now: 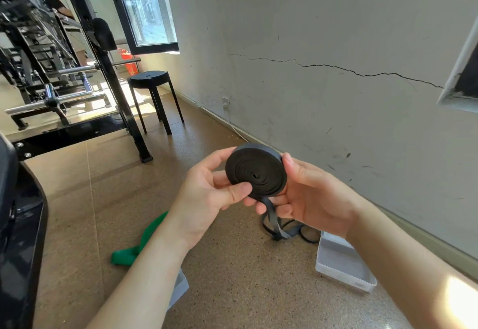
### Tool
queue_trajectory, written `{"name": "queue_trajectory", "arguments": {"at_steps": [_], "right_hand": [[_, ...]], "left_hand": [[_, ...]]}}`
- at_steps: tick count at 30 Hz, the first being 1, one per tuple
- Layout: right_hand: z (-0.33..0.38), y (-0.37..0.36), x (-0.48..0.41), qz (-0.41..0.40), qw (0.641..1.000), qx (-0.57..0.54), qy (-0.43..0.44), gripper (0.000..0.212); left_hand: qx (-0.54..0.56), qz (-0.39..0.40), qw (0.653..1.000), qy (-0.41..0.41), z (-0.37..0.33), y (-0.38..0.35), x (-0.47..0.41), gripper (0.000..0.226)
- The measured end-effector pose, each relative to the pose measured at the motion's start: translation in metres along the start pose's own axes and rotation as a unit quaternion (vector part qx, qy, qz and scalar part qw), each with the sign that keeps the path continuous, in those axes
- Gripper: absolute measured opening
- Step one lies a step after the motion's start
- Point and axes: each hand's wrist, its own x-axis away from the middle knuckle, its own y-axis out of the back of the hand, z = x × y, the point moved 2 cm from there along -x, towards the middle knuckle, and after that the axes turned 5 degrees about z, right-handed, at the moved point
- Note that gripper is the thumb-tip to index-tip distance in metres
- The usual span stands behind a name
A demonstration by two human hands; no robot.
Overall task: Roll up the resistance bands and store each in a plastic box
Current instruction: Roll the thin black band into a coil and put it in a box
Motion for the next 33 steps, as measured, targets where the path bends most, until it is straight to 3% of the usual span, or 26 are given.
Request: {"name": "queue_trajectory", "arguments": {"at_steps": [6,14,18,24,28,33], "right_hand": [[0.002,-0.002,0.003,-0.007,0.992,0.104,-0.074,0.076],[0.003,0.002,0.002,-0.056,0.978,0.192,-0.066,0.07],[0.002,0.003,0.002,-0.067,0.978,0.189,-0.049,0.061],[0.003,0.002,0.004,-0.088,0.982,0.163,-0.036,0.065],[0.005,0.005,0.003,-0.052,0.997,0.062,0.003,0.073],[0.008,0.005,0.003,0.001,0.999,-0.044,0.019,0.071]], "left_hand": [[-0.085,-0.03,0.995,-0.044,-0.004,0.008,0.001,0.047],[-0.272,-0.015,0.961,-0.04,-0.013,0.008,0.005,0.047],[-0.293,-0.022,0.955,-0.044,-0.01,0.008,0.005,0.047],[-0.25,-0.031,0.967,-0.022,-0.005,0.008,0.004,0.055],[-0.116,0.003,0.993,-0.002,-0.001,0.005,0.003,0.054],[0.008,0.021,1.0,0.0,0.002,-0.007,0.003,0.042]]}}
